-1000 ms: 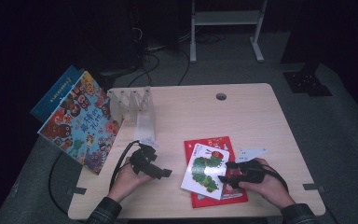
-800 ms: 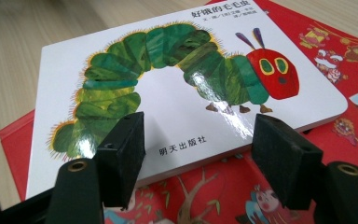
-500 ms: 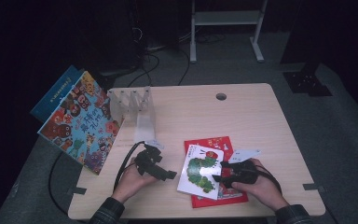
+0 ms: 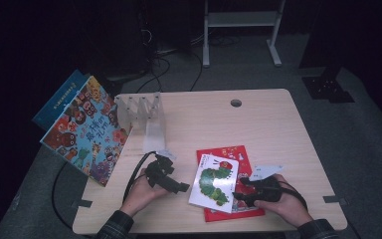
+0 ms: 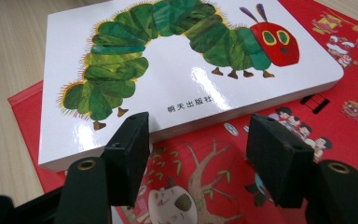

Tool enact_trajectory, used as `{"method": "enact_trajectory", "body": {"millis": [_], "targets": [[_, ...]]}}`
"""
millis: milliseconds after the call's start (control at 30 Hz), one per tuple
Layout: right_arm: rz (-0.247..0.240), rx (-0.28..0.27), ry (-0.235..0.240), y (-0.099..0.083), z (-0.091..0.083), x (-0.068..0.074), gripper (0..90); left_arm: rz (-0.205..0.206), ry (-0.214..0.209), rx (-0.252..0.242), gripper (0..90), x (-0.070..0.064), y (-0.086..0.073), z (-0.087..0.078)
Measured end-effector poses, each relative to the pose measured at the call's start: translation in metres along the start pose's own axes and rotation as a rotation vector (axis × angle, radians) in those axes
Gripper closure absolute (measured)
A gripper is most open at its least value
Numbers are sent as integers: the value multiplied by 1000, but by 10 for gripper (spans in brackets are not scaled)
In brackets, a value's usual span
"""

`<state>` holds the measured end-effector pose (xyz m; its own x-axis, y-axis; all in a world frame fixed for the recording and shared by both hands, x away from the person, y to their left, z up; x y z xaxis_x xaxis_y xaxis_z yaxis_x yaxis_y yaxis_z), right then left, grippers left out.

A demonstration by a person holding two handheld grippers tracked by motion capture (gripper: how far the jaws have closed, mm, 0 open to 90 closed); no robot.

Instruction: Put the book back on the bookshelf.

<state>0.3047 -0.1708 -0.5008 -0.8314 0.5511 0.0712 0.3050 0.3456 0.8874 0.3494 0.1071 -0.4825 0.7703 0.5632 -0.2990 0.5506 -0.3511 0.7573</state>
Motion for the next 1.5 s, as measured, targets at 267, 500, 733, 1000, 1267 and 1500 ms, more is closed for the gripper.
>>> {"method": "enact_trajectory", "body": {"millis": [267, 500, 733, 1000, 1267, 1500], "targets": [[-11, 9, 32, 4, 12, 9, 370, 0, -20, 6, 0, -2, 1, 6], [-20, 14, 45, 6, 20, 12, 366, 1, -52, 36, 0, -3, 3, 18], [-28, 11, 51, 8, 23, 13, 366, 3, -73, 56, 0, -6, 3, 29], [-32, 12, 52, 8, 23, 12, 358, 6, -98, 82, 0, -9, 2, 37], [-53, 11, 56, 8, 27, 16, 358, -3, -116, 71, 17, -13, 3, 40], [-57, 9, 57, 8, 28, 17, 337, -62, -134, 66, 53, -9, 6, 38]]}}
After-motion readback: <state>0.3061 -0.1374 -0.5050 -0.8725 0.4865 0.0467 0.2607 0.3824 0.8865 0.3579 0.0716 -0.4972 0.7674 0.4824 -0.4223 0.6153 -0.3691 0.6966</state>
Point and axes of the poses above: each handheld gripper's, and its own axes: z roughly forward along the jaws, y roughly out of its top, x roughly to its left, the point moved 5 cm from there along z, roughly forward along the jaws, and after that the axes turned 15 degrees about -x, right-handed, at the moved point
